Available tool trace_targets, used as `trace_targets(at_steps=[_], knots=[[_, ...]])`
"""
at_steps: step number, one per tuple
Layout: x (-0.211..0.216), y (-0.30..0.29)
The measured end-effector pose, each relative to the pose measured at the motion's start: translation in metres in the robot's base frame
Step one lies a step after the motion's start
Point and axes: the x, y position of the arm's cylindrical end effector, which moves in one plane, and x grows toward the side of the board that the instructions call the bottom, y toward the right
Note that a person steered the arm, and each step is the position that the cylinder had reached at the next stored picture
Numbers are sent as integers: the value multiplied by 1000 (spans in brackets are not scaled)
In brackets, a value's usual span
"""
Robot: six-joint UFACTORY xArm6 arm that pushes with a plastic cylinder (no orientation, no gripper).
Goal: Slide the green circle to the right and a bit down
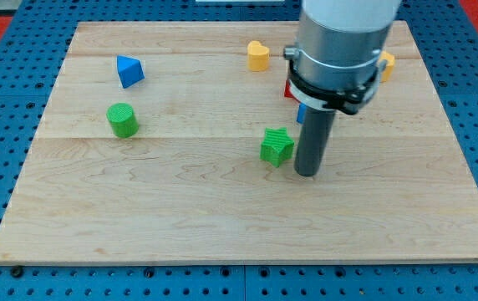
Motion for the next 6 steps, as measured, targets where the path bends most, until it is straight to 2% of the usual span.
trace_targets(at_steps=[1, 2, 3, 5, 6], knots=[[0, -48], [15, -62], [22, -114], [-91, -152], [-103, -254]])
